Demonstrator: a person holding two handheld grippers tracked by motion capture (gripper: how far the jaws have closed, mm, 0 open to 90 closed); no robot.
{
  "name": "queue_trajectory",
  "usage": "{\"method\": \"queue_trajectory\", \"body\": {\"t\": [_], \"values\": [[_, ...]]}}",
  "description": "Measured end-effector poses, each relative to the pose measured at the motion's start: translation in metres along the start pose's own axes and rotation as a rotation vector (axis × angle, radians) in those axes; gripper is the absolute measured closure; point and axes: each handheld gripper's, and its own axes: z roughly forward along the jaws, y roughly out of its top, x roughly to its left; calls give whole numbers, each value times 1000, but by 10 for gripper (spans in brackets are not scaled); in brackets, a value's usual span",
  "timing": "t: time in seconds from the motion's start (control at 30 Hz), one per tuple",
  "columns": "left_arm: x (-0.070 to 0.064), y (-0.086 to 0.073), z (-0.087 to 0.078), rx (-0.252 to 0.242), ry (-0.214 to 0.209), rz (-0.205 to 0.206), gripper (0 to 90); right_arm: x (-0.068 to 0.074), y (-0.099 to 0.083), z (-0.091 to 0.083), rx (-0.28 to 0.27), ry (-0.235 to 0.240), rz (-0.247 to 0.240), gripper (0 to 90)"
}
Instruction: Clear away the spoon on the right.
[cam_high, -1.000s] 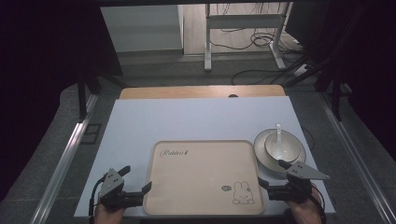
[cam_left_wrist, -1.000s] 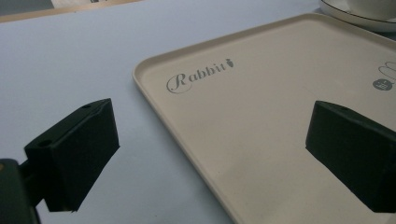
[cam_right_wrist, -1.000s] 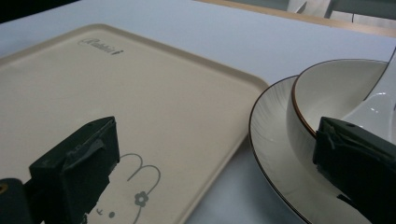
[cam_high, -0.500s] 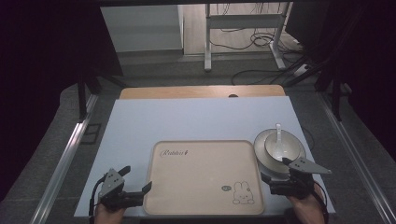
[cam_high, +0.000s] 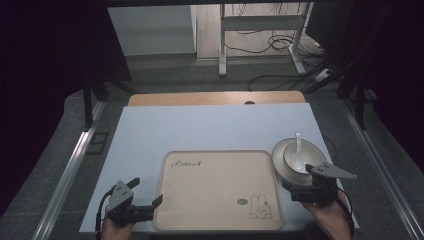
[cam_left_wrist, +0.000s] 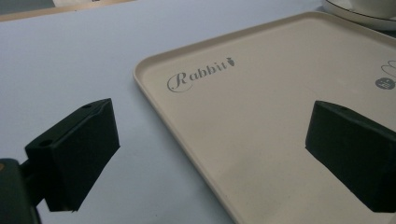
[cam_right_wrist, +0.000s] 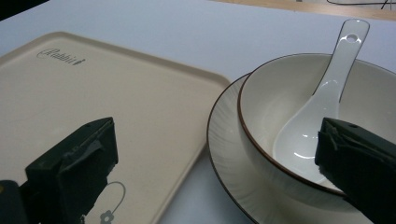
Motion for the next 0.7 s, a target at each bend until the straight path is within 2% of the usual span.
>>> {"method": "queue_trajectory", "body": {"t": [0.13,0.27,0.47,0.7], "values": [[0,0,0,0,2,0,26,-3,3,1,9,-9,-2,0],[0,0,0,-3,4,-2,26,-4,7,1,12,-16,-13,44],[0,0,0,-5,7,-2,27,-8,17,0,19,-56,-50,115],[0,0,0,-4,9,-2,27,-14,20,3,45,-75,-60,186]]}}
